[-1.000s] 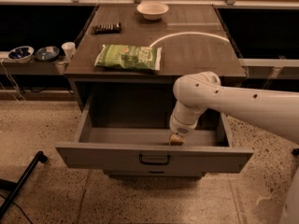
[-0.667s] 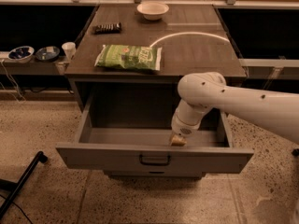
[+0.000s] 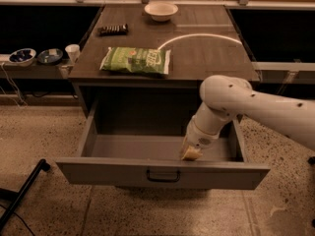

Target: Open top drawer

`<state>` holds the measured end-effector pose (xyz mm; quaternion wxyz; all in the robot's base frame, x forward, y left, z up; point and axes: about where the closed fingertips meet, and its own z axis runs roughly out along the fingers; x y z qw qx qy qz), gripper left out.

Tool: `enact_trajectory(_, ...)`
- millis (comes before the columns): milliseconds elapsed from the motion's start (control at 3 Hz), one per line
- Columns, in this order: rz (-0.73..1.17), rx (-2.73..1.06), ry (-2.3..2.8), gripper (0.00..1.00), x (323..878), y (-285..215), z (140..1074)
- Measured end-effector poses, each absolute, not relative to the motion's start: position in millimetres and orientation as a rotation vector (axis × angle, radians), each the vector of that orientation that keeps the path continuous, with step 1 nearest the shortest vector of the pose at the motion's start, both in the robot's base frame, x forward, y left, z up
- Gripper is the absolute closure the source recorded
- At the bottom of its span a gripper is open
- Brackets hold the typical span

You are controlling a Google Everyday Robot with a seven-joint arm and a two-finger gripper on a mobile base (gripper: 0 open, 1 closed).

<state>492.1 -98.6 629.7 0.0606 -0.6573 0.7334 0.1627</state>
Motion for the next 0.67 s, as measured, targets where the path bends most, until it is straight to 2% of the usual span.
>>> enact_trajectory(333,0.5,-1.99,2.214,1.0,492,-98,631)
enact_trajectory(667,0.624,-2.003,2.128,1.0,466,-101,653)
